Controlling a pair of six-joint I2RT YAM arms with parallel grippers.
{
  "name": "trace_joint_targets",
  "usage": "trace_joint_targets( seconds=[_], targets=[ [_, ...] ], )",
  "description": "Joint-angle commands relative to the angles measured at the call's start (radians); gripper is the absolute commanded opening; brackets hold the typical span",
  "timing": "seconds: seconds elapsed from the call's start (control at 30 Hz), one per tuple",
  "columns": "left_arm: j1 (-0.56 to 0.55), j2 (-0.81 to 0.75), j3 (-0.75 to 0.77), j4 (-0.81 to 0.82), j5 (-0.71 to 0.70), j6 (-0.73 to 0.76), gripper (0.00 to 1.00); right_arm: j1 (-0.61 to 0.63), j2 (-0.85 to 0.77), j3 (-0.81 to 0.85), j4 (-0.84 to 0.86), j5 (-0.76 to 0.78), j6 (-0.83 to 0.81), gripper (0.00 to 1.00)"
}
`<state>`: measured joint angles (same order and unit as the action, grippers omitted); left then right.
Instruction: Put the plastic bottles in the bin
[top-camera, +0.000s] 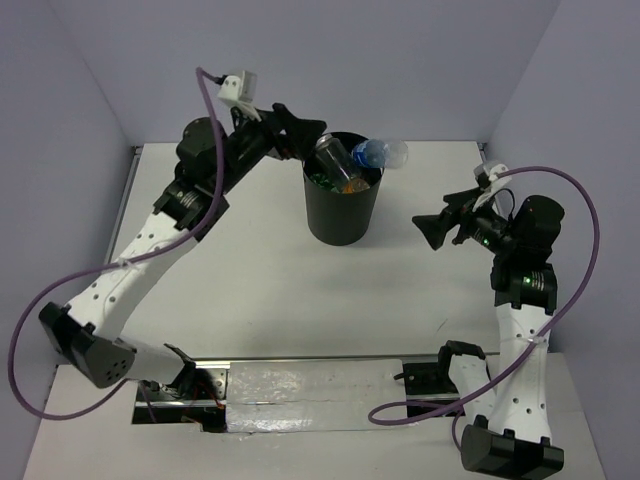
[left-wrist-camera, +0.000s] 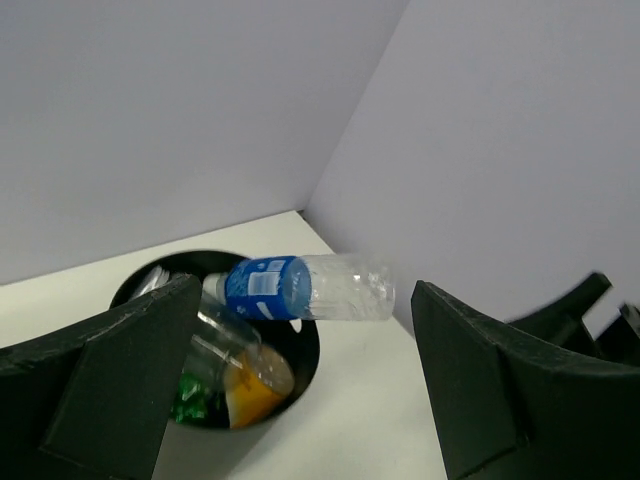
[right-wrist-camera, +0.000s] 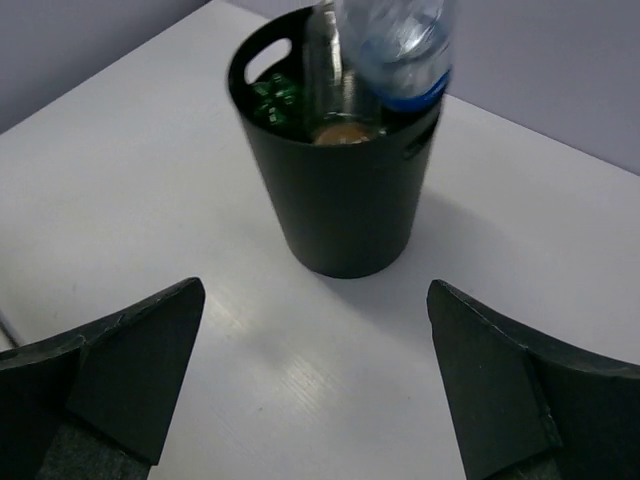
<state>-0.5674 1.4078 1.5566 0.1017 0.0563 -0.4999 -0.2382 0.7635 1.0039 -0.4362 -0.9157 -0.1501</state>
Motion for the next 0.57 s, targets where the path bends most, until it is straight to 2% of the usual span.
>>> trace_joint_targets(
  seconds=[0.0, 0.1, 0.23, 0.33, 0.53],
  targets=[
    [0.000, -0.125, -0.102, -0.034, -0.015, 0.026, 0.99, 0.008, -0.023, -0.007, 0.145, 0.280, 0.205, 1.00],
    [0.003, -0.257, -0.200, -0.045, 0.016, 0.049, 0.99, 0.007, -0.027, -0.007, 0.149, 0.345, 0.218, 1.00],
    [0.008, -0.432, -0.402, -0.077, 0.010, 0.105, 0.99, 0.007, -0.033, -0.030, 0.171, 0.328, 0.231, 1.00],
    [0.009, -0.500, -0.518, -0.092, -0.003, 0.164, 0.99, 0.005, -0.021, -0.037, 0.183, 0.311, 0.248, 1.00],
    [0.011, -0.579, -0.572, -0.198, -0.047, 0.271, 0.99, 0.007, 0.033, -0.027, 0.203, 0.244, 0.256, 1.00]
  ],
)
